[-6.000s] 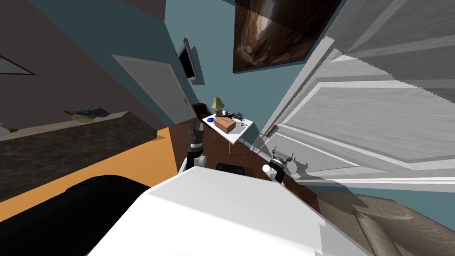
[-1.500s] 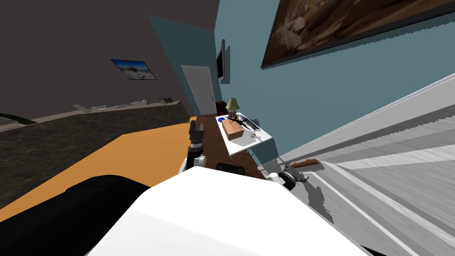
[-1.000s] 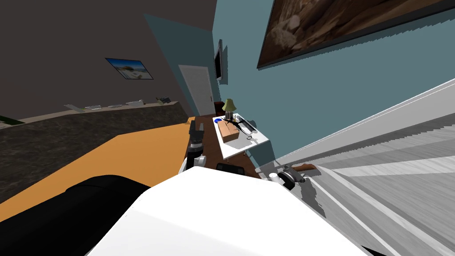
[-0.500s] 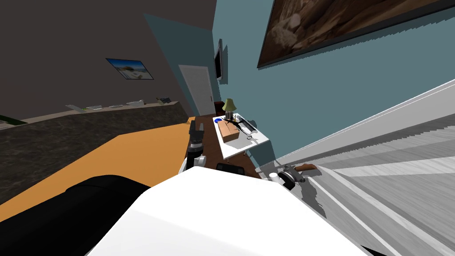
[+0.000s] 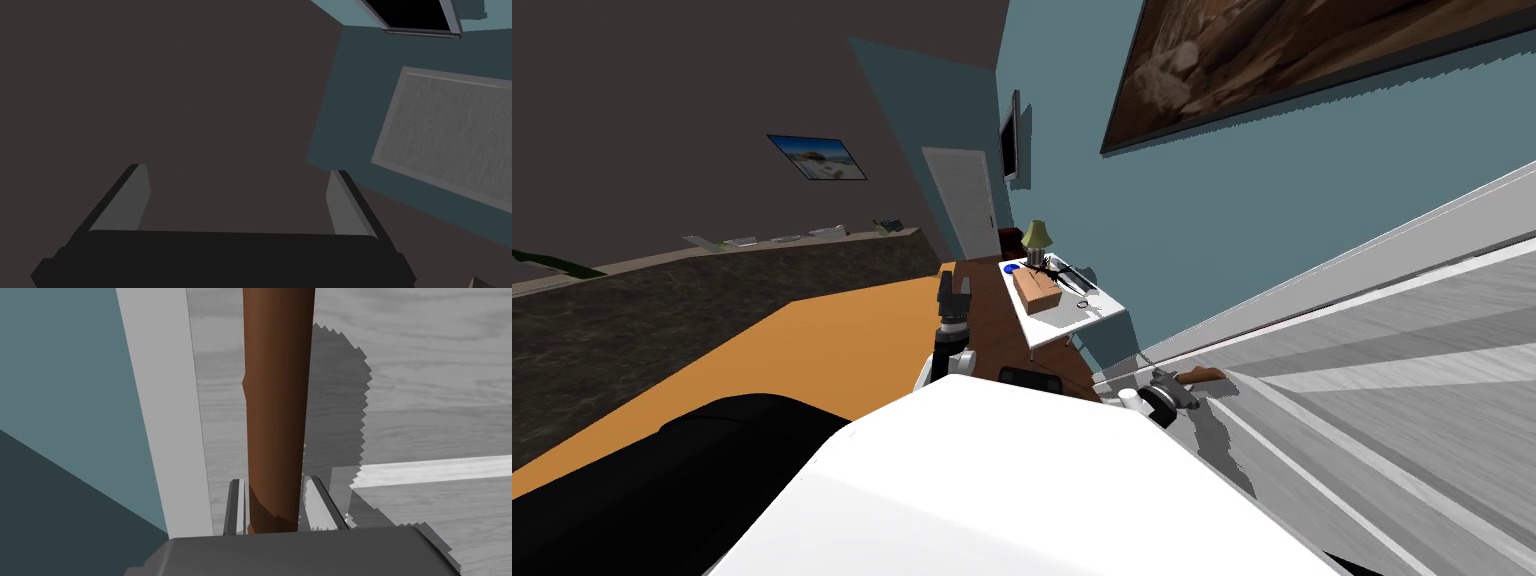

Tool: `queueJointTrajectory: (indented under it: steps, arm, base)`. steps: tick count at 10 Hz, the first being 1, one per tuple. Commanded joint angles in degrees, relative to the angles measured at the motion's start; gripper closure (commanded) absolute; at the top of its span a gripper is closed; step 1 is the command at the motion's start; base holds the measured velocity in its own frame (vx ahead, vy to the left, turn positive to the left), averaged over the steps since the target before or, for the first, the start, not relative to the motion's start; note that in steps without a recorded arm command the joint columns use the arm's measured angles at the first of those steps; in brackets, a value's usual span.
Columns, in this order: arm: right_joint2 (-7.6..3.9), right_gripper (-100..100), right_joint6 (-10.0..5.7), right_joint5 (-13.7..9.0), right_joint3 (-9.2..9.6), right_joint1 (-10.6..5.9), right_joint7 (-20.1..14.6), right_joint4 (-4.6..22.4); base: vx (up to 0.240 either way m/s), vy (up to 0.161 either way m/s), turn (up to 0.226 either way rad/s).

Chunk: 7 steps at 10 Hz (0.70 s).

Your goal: Pull the door open

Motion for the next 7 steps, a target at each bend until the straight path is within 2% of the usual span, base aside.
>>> queueJointTrajectory:
  steps: [1,7]
  arm:
    - [0.21,100,0.2,0.04,0.1,0.36,-0.08,-0.21]
    - [-0.53,100,0.3,0.85,1.45,1.02,-1.98,-0.19]
  base:
    - [-0.129,0.153,-0.002]
    - [-0.116,0.164,-0.008]
